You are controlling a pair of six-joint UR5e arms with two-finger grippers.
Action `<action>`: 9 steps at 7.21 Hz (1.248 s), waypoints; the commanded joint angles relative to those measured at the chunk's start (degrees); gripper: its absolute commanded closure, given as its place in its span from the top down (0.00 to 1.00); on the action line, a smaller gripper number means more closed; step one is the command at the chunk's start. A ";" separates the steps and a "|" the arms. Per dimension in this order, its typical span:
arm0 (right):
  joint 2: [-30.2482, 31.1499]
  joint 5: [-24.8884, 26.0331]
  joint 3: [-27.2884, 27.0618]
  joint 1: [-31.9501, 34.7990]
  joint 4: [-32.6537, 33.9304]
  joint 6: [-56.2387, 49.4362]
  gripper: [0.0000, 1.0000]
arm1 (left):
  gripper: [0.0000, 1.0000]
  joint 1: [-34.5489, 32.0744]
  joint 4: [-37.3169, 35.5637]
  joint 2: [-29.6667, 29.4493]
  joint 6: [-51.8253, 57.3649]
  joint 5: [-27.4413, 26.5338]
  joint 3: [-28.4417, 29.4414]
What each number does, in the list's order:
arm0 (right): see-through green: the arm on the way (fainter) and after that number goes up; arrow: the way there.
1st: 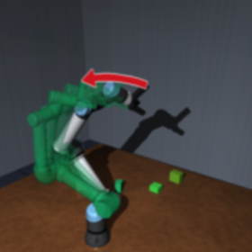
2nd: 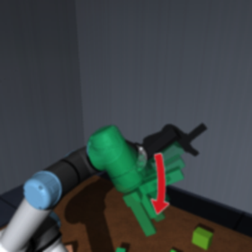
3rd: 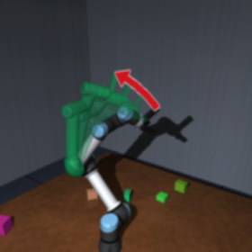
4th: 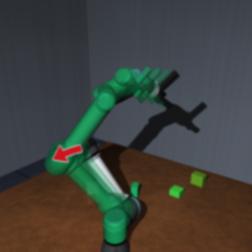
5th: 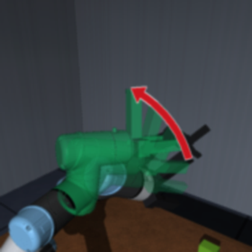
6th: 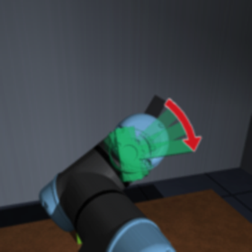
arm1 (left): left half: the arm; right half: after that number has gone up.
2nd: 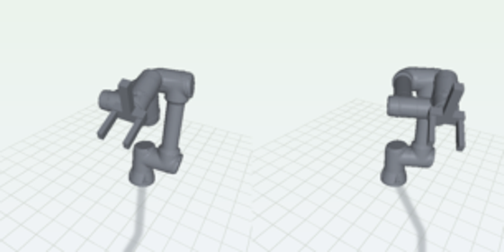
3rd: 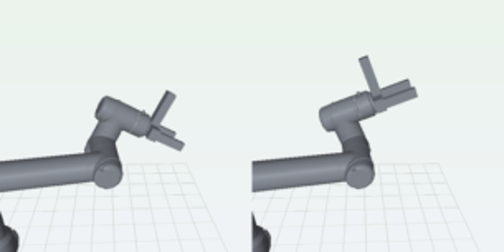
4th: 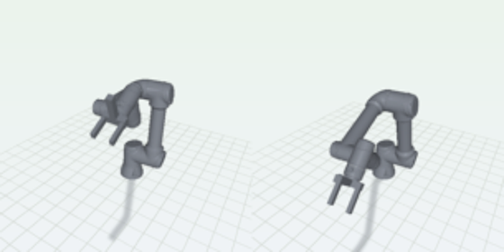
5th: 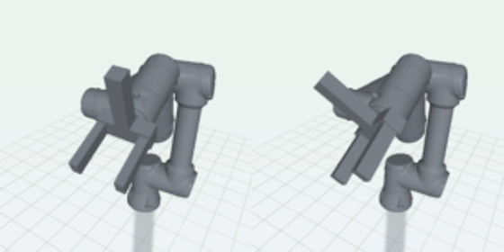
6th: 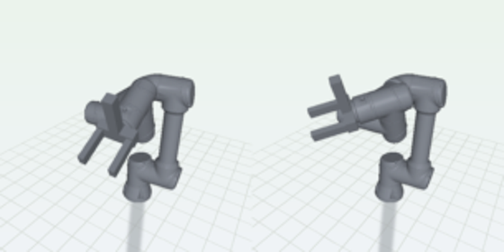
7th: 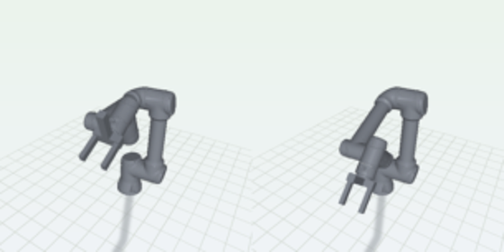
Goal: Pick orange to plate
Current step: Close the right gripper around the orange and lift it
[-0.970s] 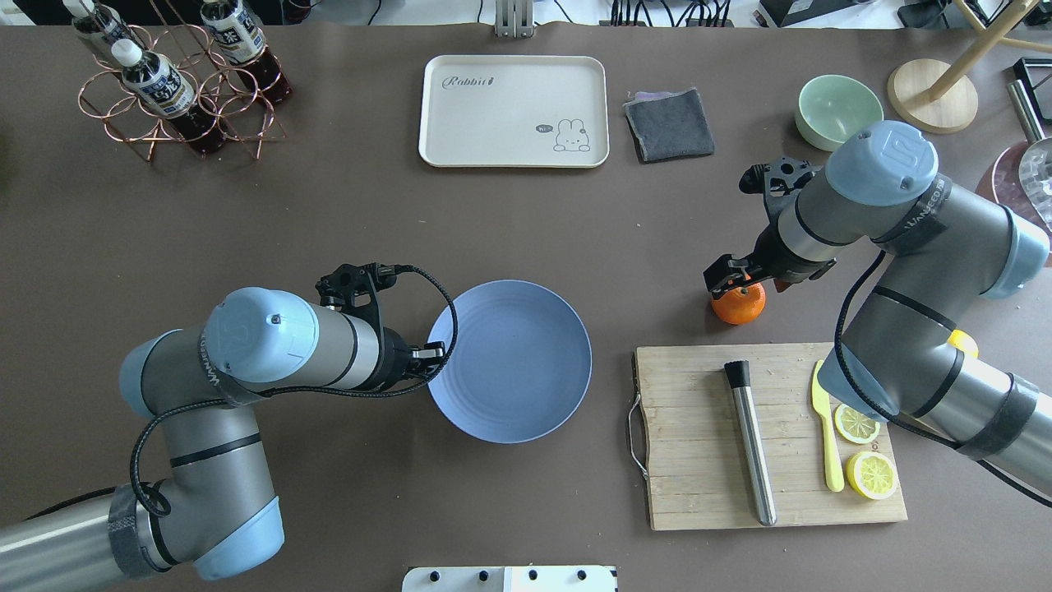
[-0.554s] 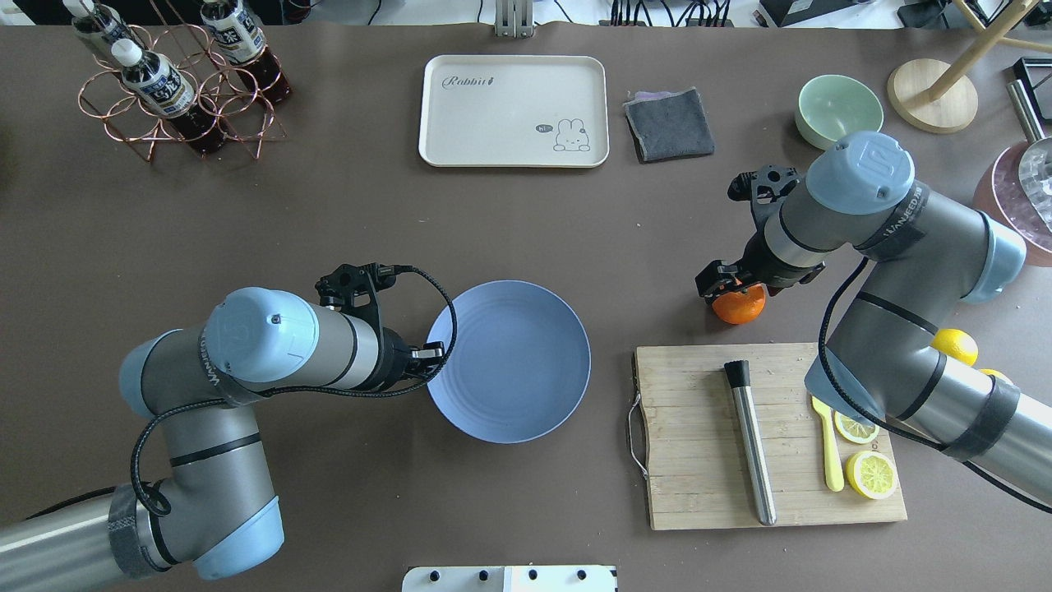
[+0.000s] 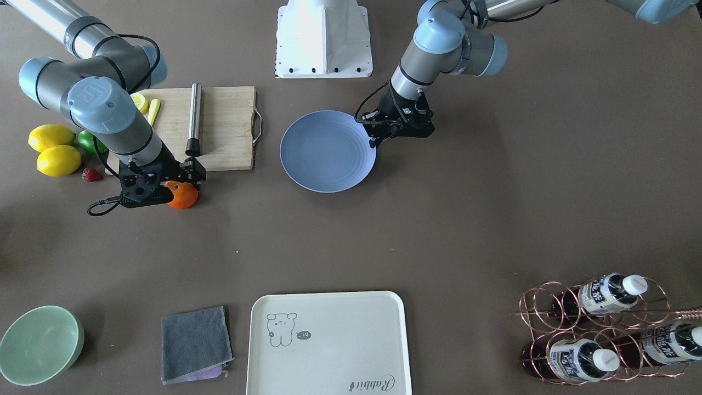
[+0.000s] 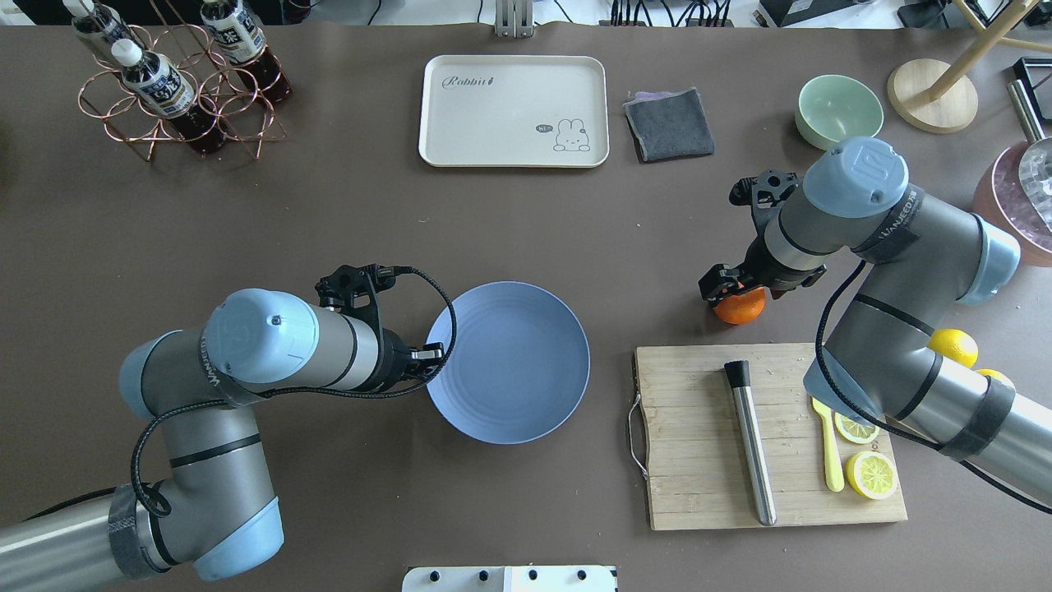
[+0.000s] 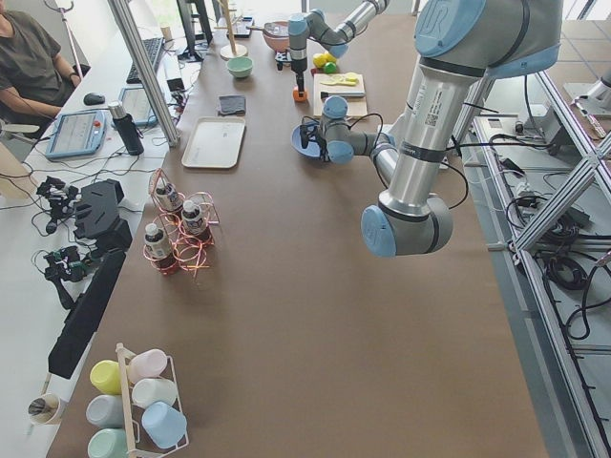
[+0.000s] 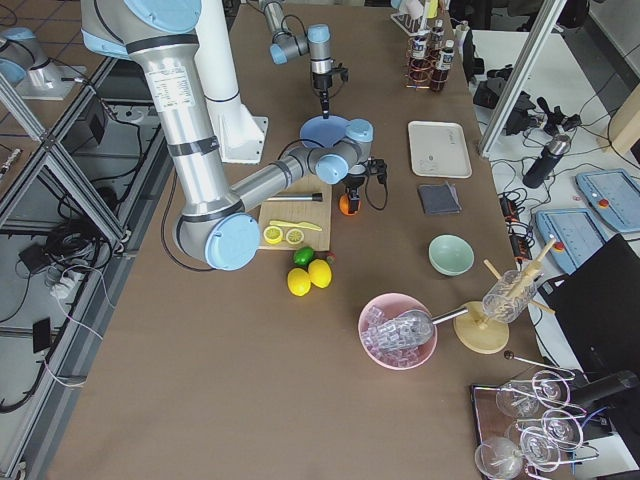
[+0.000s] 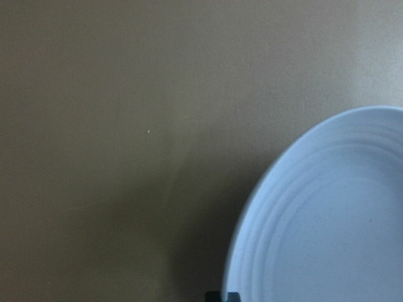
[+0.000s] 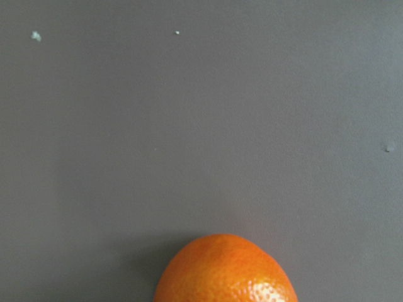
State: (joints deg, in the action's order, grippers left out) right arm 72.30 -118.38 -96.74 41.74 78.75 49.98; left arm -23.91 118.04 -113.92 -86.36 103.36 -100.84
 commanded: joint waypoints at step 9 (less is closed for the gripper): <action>-9.17 -0.10 -1.69 -1.47 0.70 6.23 0.00 | 0.96 -5.78 0.00 6.84 5.81 0.70 -5.76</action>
State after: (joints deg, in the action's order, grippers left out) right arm 65.71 -118.78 -97.98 41.69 79.33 52.77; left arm -28.25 117.94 -110.45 -84.23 103.67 -104.54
